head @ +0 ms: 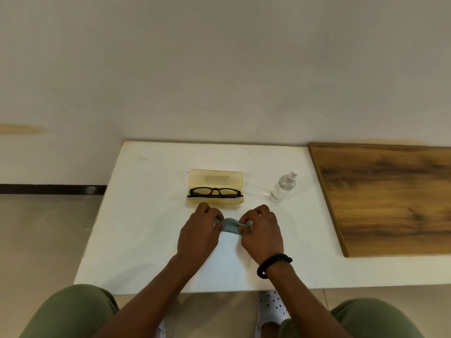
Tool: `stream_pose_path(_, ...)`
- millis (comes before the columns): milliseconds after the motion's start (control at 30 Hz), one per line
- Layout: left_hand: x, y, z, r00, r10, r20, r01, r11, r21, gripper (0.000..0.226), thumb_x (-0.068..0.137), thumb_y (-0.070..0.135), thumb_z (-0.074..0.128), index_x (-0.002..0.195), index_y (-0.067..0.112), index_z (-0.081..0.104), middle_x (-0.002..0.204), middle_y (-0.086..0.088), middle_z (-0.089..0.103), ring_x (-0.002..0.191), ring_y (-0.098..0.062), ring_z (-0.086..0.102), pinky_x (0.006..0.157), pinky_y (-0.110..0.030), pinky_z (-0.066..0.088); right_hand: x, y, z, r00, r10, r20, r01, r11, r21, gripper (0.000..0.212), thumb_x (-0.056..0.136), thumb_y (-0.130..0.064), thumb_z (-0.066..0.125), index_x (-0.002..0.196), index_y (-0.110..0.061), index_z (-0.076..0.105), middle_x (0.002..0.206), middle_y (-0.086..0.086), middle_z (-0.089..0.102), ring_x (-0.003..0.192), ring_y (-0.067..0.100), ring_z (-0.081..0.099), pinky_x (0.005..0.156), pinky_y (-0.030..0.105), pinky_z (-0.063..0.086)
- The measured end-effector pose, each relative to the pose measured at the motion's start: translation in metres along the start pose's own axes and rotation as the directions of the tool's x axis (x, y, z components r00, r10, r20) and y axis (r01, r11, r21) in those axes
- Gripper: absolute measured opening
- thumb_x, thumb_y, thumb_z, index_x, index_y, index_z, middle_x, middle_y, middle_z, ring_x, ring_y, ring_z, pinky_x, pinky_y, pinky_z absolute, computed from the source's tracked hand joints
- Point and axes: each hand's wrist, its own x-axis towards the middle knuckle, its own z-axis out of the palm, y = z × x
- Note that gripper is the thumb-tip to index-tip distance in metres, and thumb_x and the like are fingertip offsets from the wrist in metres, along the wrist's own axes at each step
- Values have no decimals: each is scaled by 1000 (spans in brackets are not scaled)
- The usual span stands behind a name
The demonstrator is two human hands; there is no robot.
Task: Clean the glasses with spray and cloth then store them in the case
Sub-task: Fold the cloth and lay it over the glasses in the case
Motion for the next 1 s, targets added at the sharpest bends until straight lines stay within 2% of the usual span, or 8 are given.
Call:
stream_pose_path(200, -1, -1, 3, 998, 34, -57, -37, 997, -60, 5, 90, 24, 64, 93, 22, 61, 100, 8, 55, 87, -11, 54, 72, -26, 49, 0, -2, -1, 1000, 8, 0, -8, 991, 132, 22, 73, -6, 60, 78, -27, 60, 87, -12, 55, 84, 15, 51, 71, 35, 47)
stream_pose_path(300, -1, -1, 4, 994, 87, -70, -92, 992, -81, 8, 88, 20, 63, 90, 24, 58, 94, 10, 58, 87, -11, 53, 74, -26, 46, 0, -4, -6, 997, 64, 46, -72, 973, 219, 21, 75, -5, 61, 77, -25, 60, 76, -10, 60, 76, 10, 55, 64, 25, 45)
stream_pose_path(433, -1, -1, 2, 994, 106, -30, -110, 984, -138, 26, 87, 18, 66, 111, 28, 61, 109, 12, 62, 100, -10, 55, 83, -20, 42, -1, -4, -9, 992, 106, 71, -121, 959, 258, 21, 77, -4, 62, 77, -25, 61, 72, -5, 64, 70, 10, 57, 55, 15, 39)
stream_pose_path(567, 1, 0, -3, 987, 152, 57, -146, 984, -99, 42, 90, 30, 67, 131, 33, 57, 126, 11, 53, 114, -10, 47, 90, -18, 38, -2, -5, -10, 993, 82, 88, -102, 965, 243, 23, 78, -5, 63, 76, -28, 61, 72, -4, 64, 70, 11, 57, 58, 20, 42)
stream_pose_path(767, 4, -1, -7, 991, 117, 73, -107, 987, -121, 12, 89, 27, 69, 100, 24, 68, 125, 12, 58, 118, -10, 48, 89, -17, 35, -4, -10, -18, 995, 33, 91, -57, 960, 274, 29, 79, -5, 63, 73, -33, 58, 73, -7, 64, 71, 8, 57, 61, 17, 41)
stream_pose_path(833, 6, 0, -15, 993, 70, 90, -48, 973, -226, 8, 86, 27, 71, 93, 27, 66, 116, 16, 65, 111, -4, 55, 90, -18, 42, -4, -12, -23, 997, 50, 63, -69, 935, 348, 30, 78, -3, 65, 71, -32, 59, 72, -9, 65, 73, 6, 59, 62, 13, 41)
stream_pose_path(933, 6, 6, -32, 992, -24, 123, 67, 930, -362, 11, 83, 30, 76, 83, 30, 65, 88, 14, 71, 87, 3, 63, 71, -7, 43, -2, -18, -31, 996, 83, 46, -94, 874, 477, 27, 76, -2, 70, 72, -28, 64, 74, -8, 68, 72, 5, 62, 63, 15, 45)
stream_pose_path(1000, 5, 8, -41, 991, -84, 106, 124, 883, -453, 12, 80, 30, 78, 82, 30, 66, 80, 8, 71, 73, 2, 63, 62, -9, 43, -1, -23, -38, 991, 118, 62, -131, 798, 589, 24, 75, 0, 73, 76, -23, 67, 73, -5, 69, 67, 4, 60, 61, 17, 46)
